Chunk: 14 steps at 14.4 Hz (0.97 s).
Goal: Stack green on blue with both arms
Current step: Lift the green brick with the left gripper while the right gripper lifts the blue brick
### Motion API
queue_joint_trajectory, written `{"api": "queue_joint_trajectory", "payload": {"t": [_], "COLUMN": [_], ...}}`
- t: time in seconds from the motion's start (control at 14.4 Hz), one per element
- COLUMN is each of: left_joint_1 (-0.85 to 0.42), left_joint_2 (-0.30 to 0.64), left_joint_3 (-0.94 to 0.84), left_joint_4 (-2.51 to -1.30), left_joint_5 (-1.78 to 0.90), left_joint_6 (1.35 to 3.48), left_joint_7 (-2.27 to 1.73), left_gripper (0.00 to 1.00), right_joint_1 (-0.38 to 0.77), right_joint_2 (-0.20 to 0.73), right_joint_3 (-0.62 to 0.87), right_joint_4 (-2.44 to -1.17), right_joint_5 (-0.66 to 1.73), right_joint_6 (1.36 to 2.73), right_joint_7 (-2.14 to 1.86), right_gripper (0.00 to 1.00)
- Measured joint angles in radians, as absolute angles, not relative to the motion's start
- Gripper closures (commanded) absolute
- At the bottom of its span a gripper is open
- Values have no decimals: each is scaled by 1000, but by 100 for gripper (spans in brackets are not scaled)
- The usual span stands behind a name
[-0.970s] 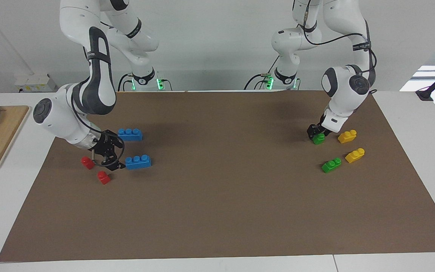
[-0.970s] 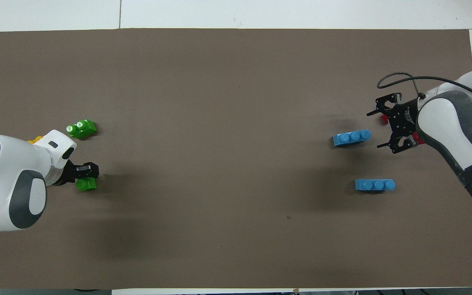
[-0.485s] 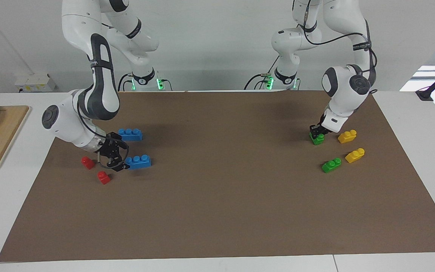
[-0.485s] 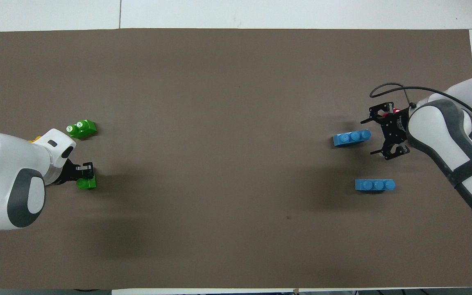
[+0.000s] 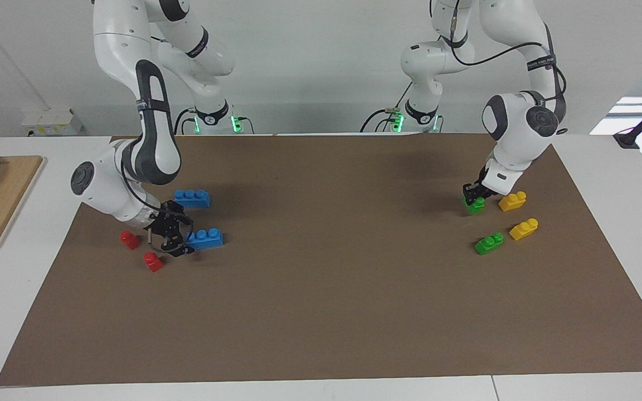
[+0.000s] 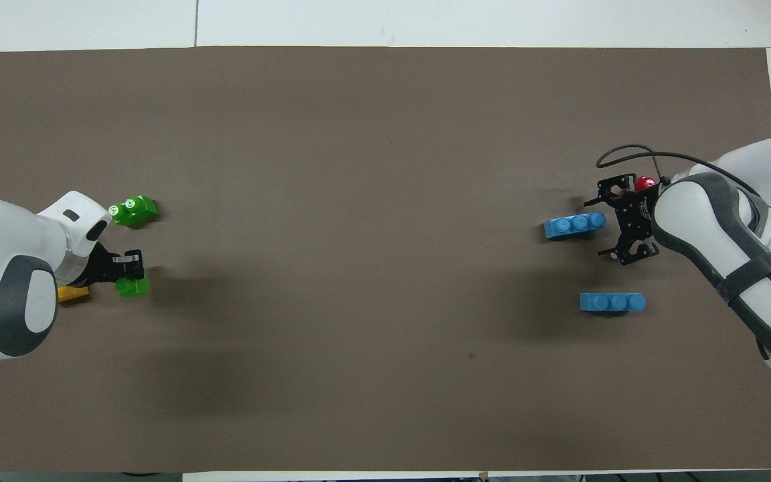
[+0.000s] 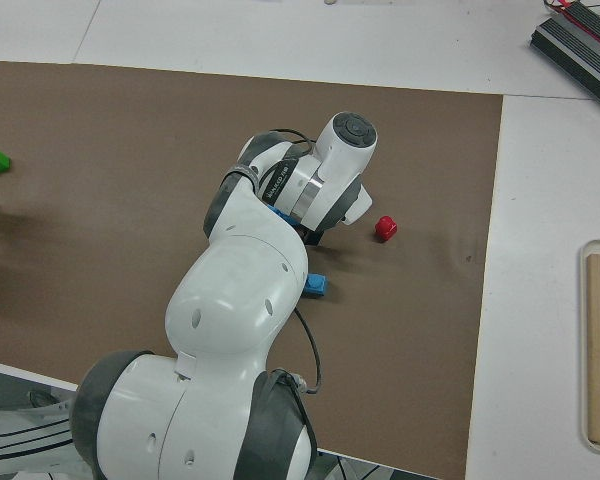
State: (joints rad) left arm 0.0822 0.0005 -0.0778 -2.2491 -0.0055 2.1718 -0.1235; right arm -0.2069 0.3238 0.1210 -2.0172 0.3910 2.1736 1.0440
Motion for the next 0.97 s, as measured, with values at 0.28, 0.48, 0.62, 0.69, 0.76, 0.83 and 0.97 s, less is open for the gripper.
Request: {"api": "queue_joint_trajectory", "payload": {"t": [0.28, 0.48, 0.62, 0.69, 0.76, 0.83, 0.97], "left_joint_1": [57, 11, -1, -4, -12, -26, -56], "left_joint_2": [28, 45, 50, 52, 54, 56, 57], "left_joint_3": [-80, -83, -84, -84, -84, -84, -86], "left_joint_4": [-2100, -2009, -1956, -1927, -1897, -1862, -1790], "left_joint_5": [-9, -15, -38, -49, -54, -54, -54], "left_joint_6": [2058, 1991, 1944, 1916, 1888, 1857, 1801], "left_joint_7": [-277, -465, -538, -584, -639, -705, -835], "left_gripper": [100, 100, 100, 100, 100, 100, 100], "right_joint_1": [-207, -207, -207, -207, -207, -207, -205], "right_joint_2": [324, 324, 324, 324, 324, 324, 325], "right_joint_3": [121, 121, 121, 121, 121, 121, 122], "right_joint_4": [-2018, -2018, -2018, -2018, -2018, -2018, -2017], "right_joint_5": [408, 413, 413, 413, 415, 421, 432], "right_joint_6": [2179, 2183, 2183, 2183, 2184, 2184, 2184], "right_joint_7": [1043, 1043, 1043, 1043, 1043, 1043, 1042], "right_gripper": [13, 31, 63, 79, 98, 100, 100]}}
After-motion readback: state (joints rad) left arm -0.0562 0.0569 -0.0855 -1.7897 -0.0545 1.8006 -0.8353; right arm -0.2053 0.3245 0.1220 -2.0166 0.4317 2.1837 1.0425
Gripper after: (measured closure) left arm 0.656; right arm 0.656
